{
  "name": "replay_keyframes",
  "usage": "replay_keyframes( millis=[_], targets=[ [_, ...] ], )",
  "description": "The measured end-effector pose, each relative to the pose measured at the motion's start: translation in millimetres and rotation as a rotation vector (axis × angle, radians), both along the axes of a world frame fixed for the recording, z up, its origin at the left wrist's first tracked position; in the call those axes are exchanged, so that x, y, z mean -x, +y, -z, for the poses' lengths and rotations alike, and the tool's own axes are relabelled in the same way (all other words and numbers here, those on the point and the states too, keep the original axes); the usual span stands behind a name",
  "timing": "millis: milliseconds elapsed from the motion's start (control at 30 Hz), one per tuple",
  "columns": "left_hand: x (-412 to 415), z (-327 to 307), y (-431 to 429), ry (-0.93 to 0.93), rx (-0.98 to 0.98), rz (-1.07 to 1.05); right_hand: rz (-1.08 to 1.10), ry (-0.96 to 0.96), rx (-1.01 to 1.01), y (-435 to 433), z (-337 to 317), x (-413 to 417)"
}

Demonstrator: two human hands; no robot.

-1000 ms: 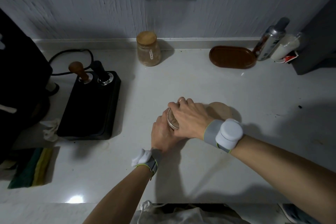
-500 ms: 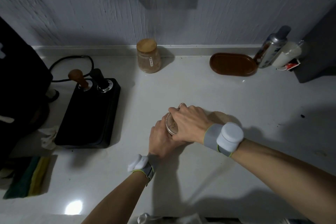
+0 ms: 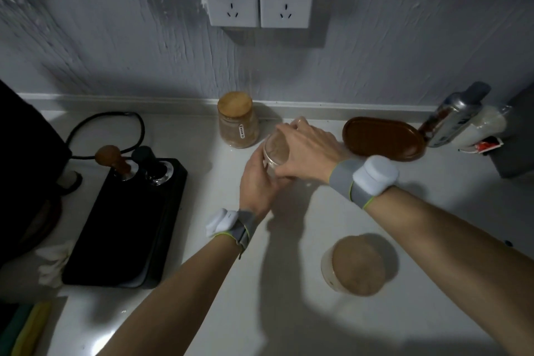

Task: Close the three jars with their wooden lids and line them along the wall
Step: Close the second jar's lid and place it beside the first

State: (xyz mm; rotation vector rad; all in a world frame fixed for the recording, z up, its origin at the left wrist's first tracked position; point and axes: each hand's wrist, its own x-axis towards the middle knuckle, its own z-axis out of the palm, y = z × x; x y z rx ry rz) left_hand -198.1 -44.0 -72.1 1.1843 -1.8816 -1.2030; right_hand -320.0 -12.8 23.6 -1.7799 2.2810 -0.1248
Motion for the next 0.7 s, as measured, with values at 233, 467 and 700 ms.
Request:
replay_keyframes(
  millis=[233, 467, 700],
  targets=[
    [30, 14, -43, -0.084, -0.032, -0.097, 0.017, -0.006, -0.032, -62, 17, 31],
    [51, 23, -68, -0.12, -0.034, -0.138, 0.049, -0.025, -0.005, -96, 36, 53],
    [57, 29, -75, -0.174, -0.046, -0.143, 0.052, -0.045, -0.025, -106, 44, 58]
  ],
)
